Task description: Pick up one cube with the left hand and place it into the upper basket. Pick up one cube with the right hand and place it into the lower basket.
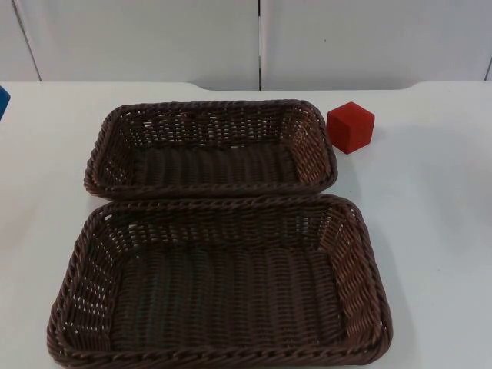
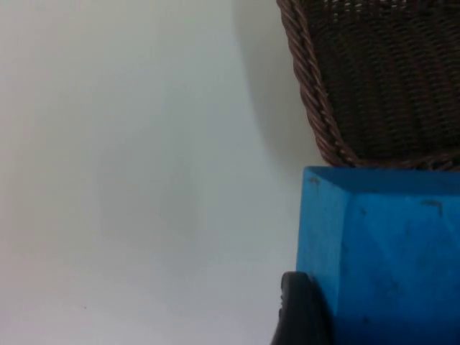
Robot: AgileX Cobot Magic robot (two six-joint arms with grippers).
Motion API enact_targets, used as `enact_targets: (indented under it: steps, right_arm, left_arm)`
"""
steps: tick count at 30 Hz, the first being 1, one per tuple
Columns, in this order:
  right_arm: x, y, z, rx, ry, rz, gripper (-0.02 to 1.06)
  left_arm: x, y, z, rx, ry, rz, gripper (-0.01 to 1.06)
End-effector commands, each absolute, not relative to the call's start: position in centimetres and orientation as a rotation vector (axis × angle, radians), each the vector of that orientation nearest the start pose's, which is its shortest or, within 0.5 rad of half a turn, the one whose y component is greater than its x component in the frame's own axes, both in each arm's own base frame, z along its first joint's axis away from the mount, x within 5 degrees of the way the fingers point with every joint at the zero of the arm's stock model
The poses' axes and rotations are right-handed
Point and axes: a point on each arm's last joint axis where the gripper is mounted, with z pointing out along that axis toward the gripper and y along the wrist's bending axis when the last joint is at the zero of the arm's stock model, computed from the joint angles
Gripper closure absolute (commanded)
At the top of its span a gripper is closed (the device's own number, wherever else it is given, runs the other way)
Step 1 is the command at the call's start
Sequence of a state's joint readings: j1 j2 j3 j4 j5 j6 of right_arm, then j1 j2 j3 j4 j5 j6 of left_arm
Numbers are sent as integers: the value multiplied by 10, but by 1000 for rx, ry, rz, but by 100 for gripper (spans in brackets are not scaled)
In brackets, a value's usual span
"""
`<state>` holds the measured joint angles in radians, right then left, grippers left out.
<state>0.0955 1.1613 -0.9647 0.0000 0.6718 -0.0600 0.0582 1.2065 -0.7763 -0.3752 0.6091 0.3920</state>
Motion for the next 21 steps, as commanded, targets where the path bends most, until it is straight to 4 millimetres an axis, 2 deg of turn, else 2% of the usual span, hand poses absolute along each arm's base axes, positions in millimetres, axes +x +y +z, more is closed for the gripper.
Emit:
enact_targets:
  steps: [1, 21]
  right_arm:
    - [238, 22, 330, -184, 2328, 14, -1]
    - [238, 22, 330, -185, 2333, 14, -1]
  left_arm:
    - [233, -5, 268, 85, 2455, -220, 105]
    - [236, -7, 271, 37, 2410, -250, 105]
